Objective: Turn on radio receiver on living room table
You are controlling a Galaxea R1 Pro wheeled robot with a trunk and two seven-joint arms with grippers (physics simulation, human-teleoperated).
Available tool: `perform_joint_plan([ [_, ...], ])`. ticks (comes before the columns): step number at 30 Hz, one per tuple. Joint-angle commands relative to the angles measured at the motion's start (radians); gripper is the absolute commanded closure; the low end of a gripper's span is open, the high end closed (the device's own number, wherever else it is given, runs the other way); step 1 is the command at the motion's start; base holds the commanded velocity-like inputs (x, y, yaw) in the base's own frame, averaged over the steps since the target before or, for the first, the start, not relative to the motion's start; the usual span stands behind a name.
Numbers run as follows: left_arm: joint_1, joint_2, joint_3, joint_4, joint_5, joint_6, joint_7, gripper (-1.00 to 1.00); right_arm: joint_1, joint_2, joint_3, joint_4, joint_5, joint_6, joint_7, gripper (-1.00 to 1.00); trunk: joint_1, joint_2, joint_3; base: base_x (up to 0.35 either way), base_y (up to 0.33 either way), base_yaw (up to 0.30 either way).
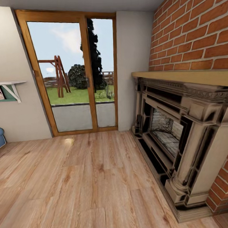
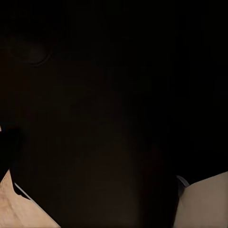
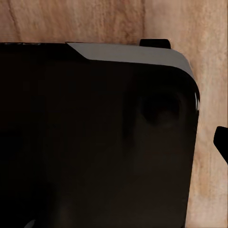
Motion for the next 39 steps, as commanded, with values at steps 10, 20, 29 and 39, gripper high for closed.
perform_joint_plan([
  [10, 0.000, 0.000, 0.000, 0.000, 0.000, 0.000, 0.000, -1.00, -0.001, -0.002, 0.000, -0.002, 0.000, -0.004, 0.000, -1.00, 0.000, 0.000, 0.000, 0.000, 0.274, 0.000],
  [20, 0.000, 0.000, 0.000, 0.000, 0.000, 0.000, 0.000, -1.00, -0.001, -0.031, -0.001, -0.074, -0.001, -0.005, -0.001, -1.00, 0.000, 0.000, 0.000, -0.042, 0.268, 0.000],
  [29, 0.000, 0.000, 0.000, 0.000, 0.000, -0.001, 0.000, -1.00, -0.001, -0.066, -0.003, -0.138, 0.000, -0.004, -0.002, -1.00, 0.000, 0.000, 0.000, -0.181, 0.201, 0.000],
  [39, 0.000, 0.000, 0.000, 0.000, 0.000, -0.032, 0.000, -1.00, -0.001, -0.067, -0.003, -0.141, 0.000, -0.005, -0.002, -1.00, 0.000, 0.000, 0.000, -0.023, 0.022, 0.000],
])
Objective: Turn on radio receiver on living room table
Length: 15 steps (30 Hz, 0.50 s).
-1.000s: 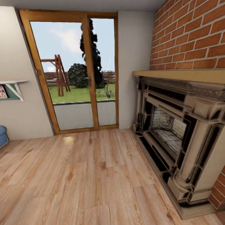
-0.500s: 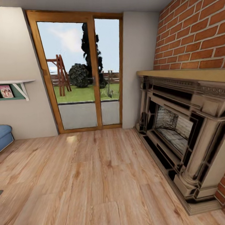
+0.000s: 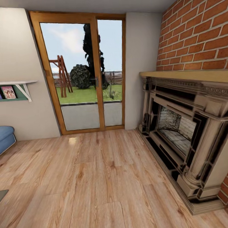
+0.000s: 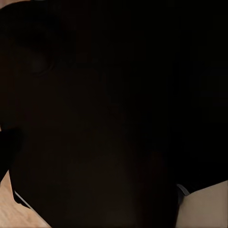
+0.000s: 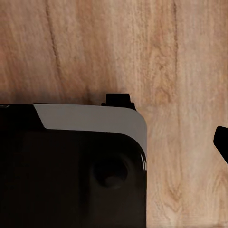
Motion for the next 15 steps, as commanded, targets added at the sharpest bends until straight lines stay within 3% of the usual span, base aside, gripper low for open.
perform_joint_plan([
  [1, 0.000, 0.000, 0.000, 0.000, 0.000, -0.001, 0.000, -1.00, 0.000, -0.001, 0.000, -0.002, 0.000, -0.001, 0.000, -1.00, 0.000, 0.000, 0.000, -0.001, 0.001, 0.000],
  [7, 0.000, 0.000, 0.000, 0.000, 0.000, -0.002, 0.000, -1.00, -0.001, -0.028, -0.001, -0.061, 0.000, -0.021, -0.001, -1.00, 0.000, 0.000, 0.000, 0.000, 0.000, 0.000],
  [10, 0.000, 0.006, -0.001, -0.002, 0.000, -0.002, 0.000, -1.00, -0.004, -0.045, -0.003, -0.149, -0.004, -0.023, -0.015, -1.00, 0.000, 0.000, 0.000, 0.000, 0.000, 0.000],
  [15, 0.000, 0.013, 0.000, -0.012, 0.000, -0.001, 0.000, -1.00, -0.007, -0.060, -0.005, -0.306, -0.006, -0.023, -0.127, -1.00, 0.000, 0.000, 0.000, 0.000, 0.000, 0.000],
])
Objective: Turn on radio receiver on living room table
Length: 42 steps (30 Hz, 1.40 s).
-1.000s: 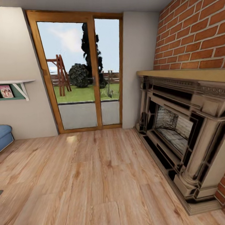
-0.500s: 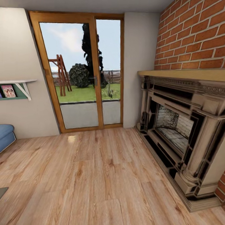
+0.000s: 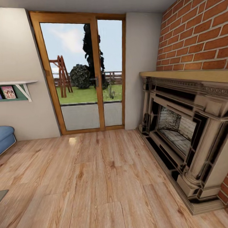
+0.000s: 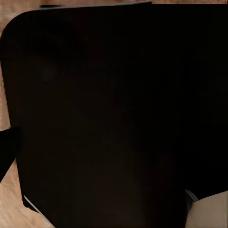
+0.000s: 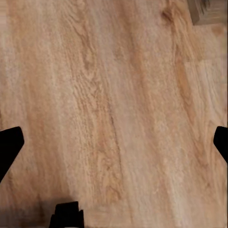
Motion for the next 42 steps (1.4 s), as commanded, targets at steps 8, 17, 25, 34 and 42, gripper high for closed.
perform_joint_plan([
  [8, 0.000, 0.130, 0.091, -0.241, 0.168, 0.099, -0.025, -1.00, -0.056, -0.023, -0.001, -0.034, -0.002, 0.008, -0.018, -1.00, 0.000, 0.000, 0.000, 0.000, 0.000, 0.000],
  [17, -0.001, 0.202, 0.104, -0.709, 0.270, 0.530, -0.031, -1.00, -0.138, -0.050, -0.002, -0.038, -0.007, 0.011, -0.014, -1.00, 0.000, 0.000, 0.000, 0.000, 0.000, 0.000],
  [25, -0.008, 0.199, 0.105, -1.226, 0.271, 0.900, 0.030, -1.00, -0.164, -0.043, -0.001, -0.402, -0.039, 0.214, -0.015, -1.00, 0.000, 0.000, 0.000, 0.000, 0.000, 0.000],
  [34, -0.161, 0.136, 0.105, -1.386, 0.267, 1.064, 0.142, -1.00, -0.221, -0.035, 0.008, -0.692, -0.154, 0.495, -0.017, -1.00, 0.000, 0.000, 0.000, 0.000, 0.000, 0.000],
  [42, -0.300, 0.109, 0.105, -1.393, 0.275, 1.049, 0.151, -1.00, -0.293, -0.035, 0.009, -0.732, -0.164, 0.506, -0.014, -1.00, 0.000, 0.000, 0.000, 0.000, 0.000, 0.000],
])
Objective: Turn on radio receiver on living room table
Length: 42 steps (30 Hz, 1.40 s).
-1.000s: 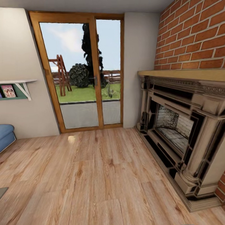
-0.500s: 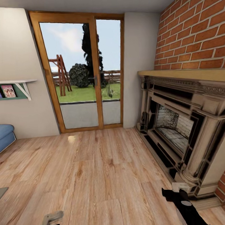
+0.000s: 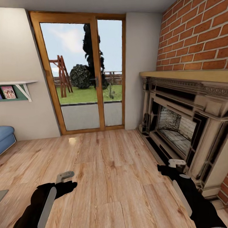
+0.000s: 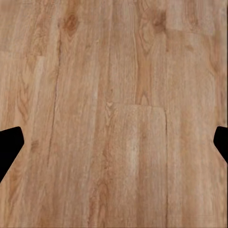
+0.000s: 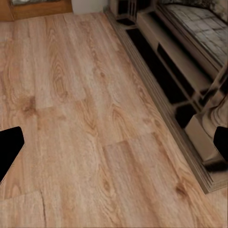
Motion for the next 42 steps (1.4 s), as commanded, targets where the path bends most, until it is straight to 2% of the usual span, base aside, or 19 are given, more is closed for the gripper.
perform_joint_plan([
  [1, -0.003, -0.010, 0.000, -0.003, 0.000, -0.020, -0.001, -1.00, -0.001, 0.000, 0.000, -0.007, 0.000, -0.001, 0.000, -1.00, 0.000, 0.000, 0.000, 0.000, 0.000, 0.000],
  [3, -0.004, -0.020, 0.000, -0.005, 0.000, -0.082, -0.003, -1.00, -0.002, -0.001, -0.001, -0.026, 0.000, -0.003, 0.000, -1.00, 0.000, 0.000, 0.000, 0.000, 0.000, 0.000],
  [5, -0.005, -0.026, 0.000, -0.004, 0.000, -0.114, -0.003, -1.00, -0.003, -0.001, -0.002, -0.031, 0.000, -0.002, -0.001, -1.00, 0.000, 0.000, 0.000, 0.000, 0.000, 0.000],
  [8, -0.005, -0.033, 0.000, -0.003, 0.000, -0.125, -0.002, -1.00, -0.003, -0.001, -0.004, -0.032, -0.001, -0.002, -0.001, -1.00, 0.000, 0.000, 0.000, 0.000, 0.000, 0.000],
  [9, -0.005, -0.044, -0.002, -0.003, 0.000, -0.130, 0.001, -1.00, -0.003, -0.001, -0.004, -0.032, -0.001, -0.002, -0.001, -1.00, 0.000, 0.000, 0.000, 0.000, 0.000, 0.000],
  [16, -0.005, -0.055, -0.004, -0.008, 0.000, -0.135, -0.002, -1.00, -0.003, -0.001, -0.001, -0.032, 0.002, 0.001, -0.003, -1.00, 0.000, 0.000, 0.000, 0.000, 0.000, 0.000],
  [25, -0.005, -0.056, -0.005, -0.009, 0.000, -0.137, -0.004, -1.00, -0.003, -0.001, -0.001, -0.028, 0.001, 0.001, -0.003, -1.00, 0.000, 0.000, 0.000, 0.000, 0.000, 0.000],
  [31, -0.005, -0.056, 0.001, -0.003, -0.001, -0.201, 0.001, -1.00, -0.003, -0.001, 0.000, -0.028, -0.003, 0.002, -0.002, -1.00, 0.000, 0.000, 0.000, 0.000, 0.000, 0.000],
  [42, -0.005, -0.058, -0.006, -0.003, 0.000, -0.213, -0.003, -1.00, -0.003, 0.000, 0.002, -0.027, -0.003, 0.002, -0.002, -1.00, 0.000, 0.000, 0.000, 0.000, 0.000, 0.061],
])
